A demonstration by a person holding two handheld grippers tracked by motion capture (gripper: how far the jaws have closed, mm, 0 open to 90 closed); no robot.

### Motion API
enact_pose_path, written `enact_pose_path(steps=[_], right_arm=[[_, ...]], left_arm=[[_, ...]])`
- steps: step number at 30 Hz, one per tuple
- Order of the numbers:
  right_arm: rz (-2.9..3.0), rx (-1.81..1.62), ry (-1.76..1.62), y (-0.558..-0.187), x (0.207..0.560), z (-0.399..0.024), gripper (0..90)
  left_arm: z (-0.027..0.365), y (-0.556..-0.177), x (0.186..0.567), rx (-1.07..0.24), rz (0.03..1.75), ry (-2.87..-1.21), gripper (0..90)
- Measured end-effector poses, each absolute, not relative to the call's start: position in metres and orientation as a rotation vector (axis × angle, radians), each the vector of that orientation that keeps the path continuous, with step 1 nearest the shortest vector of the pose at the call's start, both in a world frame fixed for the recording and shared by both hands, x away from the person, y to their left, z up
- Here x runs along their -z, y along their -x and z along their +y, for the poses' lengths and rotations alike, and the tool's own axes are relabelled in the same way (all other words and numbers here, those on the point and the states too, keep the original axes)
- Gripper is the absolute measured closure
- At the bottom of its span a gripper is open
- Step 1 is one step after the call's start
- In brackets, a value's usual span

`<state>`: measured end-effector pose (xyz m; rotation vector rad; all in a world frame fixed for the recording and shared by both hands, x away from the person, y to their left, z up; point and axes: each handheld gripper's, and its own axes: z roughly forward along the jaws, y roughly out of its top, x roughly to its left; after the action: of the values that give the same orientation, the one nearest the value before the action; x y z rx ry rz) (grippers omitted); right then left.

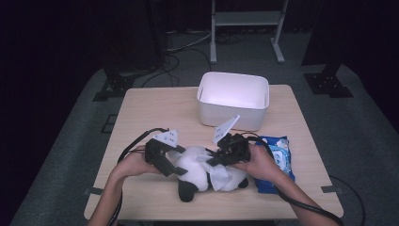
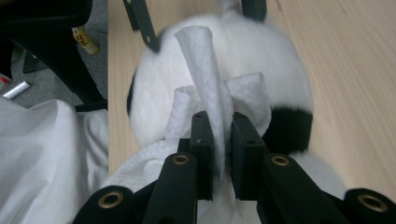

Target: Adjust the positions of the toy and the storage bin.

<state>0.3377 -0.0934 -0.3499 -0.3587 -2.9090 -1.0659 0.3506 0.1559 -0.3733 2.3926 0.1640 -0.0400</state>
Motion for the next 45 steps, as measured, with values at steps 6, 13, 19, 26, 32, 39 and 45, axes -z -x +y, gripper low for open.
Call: enact_pose_path(steps=[6, 13, 19, 26, 32, 39, 45], right_arm=[[-2.935, 1.042, 0.311, -0.345, 0.346, -0.069, 80.3], [-2.954, 1.028, 0.365, -0.357, 0.344, -0.076, 80.3], [-2.951, 1.017, 0.460, -0.368, 0.350, -0.096, 80.2], [-2.944, 1.023, 0.539, -0.372, 0.354, -0.119, 80.1], [-2.949, 1.015, 0.591, -0.371, 0.354, -0.141, 80.0], [-2.922, 1.028, 0.679, -0.368, 0.360, -0.162, 79.9], [-2.886, 1.068, 0.750, -0.360, 0.367, -0.186, 79.8]], left_arm=[[0.157, -0.351, 0.375, 0.044, 0.170, -2.390, 19.2], [0.158, -0.351, 0.375, 0.044, 0.169, -2.389, 19.2], [0.158, -0.352, 0.376, 0.039, 0.161, -2.394, 19.3], [0.159, -0.354, 0.376, 0.044, 0.162, -2.398, 19.3], [0.159, -0.354, 0.376, 0.045, 0.170, -2.397, 19.3], [0.159, -0.354, 0.376, 0.044, 0.167, -2.394, 19.3], [0.159, -0.354, 0.377, 0.044, 0.170, -2.392, 19.2]])
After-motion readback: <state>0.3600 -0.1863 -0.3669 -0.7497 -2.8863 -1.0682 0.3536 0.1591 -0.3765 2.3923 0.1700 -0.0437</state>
